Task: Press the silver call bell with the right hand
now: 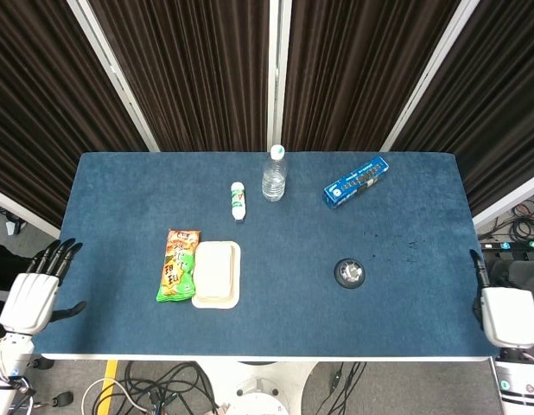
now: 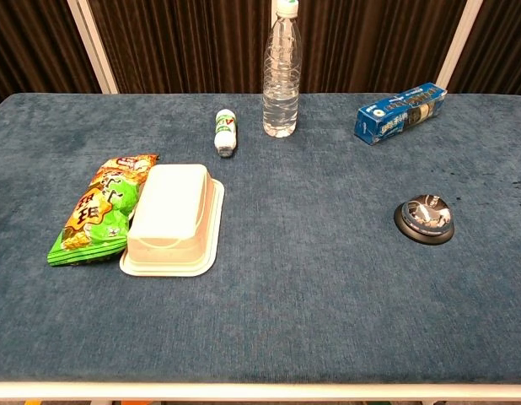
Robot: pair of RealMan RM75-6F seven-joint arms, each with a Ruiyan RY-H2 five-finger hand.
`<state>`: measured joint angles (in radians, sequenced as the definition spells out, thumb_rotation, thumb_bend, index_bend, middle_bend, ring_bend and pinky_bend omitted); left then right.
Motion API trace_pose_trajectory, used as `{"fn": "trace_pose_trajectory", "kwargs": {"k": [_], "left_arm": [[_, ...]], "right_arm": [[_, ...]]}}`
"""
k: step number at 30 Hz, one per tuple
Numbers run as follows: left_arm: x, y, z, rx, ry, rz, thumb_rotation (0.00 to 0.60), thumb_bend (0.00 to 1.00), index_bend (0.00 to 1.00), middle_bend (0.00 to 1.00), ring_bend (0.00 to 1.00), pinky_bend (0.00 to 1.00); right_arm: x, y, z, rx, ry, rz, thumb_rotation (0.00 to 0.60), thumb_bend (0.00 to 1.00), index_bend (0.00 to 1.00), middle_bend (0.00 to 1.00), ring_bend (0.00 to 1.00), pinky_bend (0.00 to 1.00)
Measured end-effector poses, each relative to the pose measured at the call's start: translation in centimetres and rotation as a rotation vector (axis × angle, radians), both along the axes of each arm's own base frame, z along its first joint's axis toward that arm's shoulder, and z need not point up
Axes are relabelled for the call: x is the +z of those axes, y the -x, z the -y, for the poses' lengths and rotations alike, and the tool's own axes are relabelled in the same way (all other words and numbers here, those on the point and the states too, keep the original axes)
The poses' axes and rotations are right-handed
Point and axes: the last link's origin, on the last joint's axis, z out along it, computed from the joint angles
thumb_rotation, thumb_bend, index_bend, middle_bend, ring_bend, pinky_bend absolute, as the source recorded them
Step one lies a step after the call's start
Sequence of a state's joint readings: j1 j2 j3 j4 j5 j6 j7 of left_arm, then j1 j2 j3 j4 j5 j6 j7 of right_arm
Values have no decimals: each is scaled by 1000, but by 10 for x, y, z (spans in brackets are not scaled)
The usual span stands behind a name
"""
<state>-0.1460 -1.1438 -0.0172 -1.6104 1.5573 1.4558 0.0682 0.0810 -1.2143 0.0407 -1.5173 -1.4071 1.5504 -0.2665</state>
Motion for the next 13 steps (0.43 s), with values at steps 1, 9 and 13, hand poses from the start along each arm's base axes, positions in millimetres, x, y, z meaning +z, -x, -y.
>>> {"fn": "trace_pose_trajectory", "kwargs": {"k": [1,9,13], "left_arm": [[0,0,0,0,0,0,600,20,66,36,0,155],[-1,-1,0,-3,-4,1,600,20,66,36,0,155],[-1,-1,1,-4,-8,2,600,20,66,36,0,154]], "right_arm": [[2,4,-1,-17,10,8,600,18,0,0,0,0],[16,16,-3,21,79,162,600,0,0,0,0,0],[16,16,-3,27,73,155,600,0,0,0,0,0]]}}
